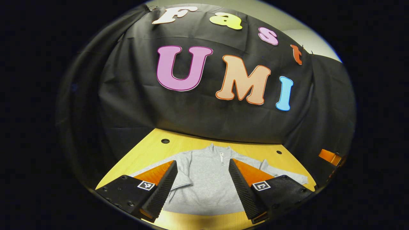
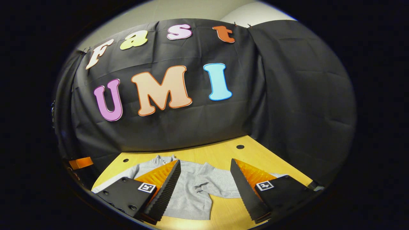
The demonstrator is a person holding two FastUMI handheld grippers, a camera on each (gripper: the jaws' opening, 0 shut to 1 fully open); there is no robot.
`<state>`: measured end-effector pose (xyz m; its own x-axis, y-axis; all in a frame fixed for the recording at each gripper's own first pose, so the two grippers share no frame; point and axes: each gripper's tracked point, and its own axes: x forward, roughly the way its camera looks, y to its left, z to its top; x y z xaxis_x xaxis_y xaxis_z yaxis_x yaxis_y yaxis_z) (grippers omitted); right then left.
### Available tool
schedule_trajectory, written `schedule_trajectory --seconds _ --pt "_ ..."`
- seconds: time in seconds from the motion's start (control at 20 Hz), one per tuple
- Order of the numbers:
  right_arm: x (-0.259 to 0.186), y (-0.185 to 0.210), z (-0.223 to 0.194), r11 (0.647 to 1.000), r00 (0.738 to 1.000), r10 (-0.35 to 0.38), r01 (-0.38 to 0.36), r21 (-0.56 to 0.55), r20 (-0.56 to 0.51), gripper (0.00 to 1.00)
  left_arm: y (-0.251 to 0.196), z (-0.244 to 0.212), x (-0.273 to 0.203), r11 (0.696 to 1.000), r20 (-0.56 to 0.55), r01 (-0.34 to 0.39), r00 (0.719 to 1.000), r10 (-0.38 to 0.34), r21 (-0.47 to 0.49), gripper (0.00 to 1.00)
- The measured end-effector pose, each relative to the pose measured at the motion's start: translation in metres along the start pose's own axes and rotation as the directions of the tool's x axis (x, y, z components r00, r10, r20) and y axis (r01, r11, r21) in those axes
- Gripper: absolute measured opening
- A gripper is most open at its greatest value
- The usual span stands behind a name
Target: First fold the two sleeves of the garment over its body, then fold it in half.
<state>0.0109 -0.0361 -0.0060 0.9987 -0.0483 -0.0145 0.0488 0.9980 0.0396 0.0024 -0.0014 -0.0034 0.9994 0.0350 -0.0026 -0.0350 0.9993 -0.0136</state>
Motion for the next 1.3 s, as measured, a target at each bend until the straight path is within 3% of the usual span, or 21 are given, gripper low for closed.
schedule_trajectory --seconds 0.25,0.65,0.75,1.05,1.25,1.3 --pt "0.013 -0.063 -0.008 0.991 0.991 -0.13 0.129 -0.03 -0.016 0.98 0.0 -0.003 0.004 1.0 -0.013 -0.004 1.0 0.004 -0.002 0.94" --pt "0.024 -0.174 -0.055 0.947 0.942 -0.321 0.319 -0.036 -0.098 0.94 0.006 -0.006 0.01 1.0 -0.026 -0.028 0.999 0.028 -0.014 0.94" --pt "0.029 -0.194 -0.072 0.936 0.928 -0.351 0.348 -0.048 -0.126 0.98 0.007 -0.006 0.01 0.999 -0.029 -0.033 0.999 0.032 -0.017 0.94" --pt "0.052 -0.252 -0.128 0.907 0.881 -0.413 0.421 -0.018 -0.23 0.94 0.017 -0.006 0.014 0.997 -0.035 -0.075 0.997 0.075 -0.014 0.94" --pt "0.069 -0.279 -0.158 0.898 0.852 -0.427 0.439 -0.031 -0.303 0.98 0.023 -0.009 0.017 0.995 -0.051 -0.099 0.994 0.098 -0.02 0.95" --pt "0.071 -0.281 -0.166 0.9 0.847 -0.421 0.434 -0.035 -0.324 0.94 0.023 -0.011 0.016 0.995 -0.058 -0.102 0.993 0.1 -0.02 0.94"
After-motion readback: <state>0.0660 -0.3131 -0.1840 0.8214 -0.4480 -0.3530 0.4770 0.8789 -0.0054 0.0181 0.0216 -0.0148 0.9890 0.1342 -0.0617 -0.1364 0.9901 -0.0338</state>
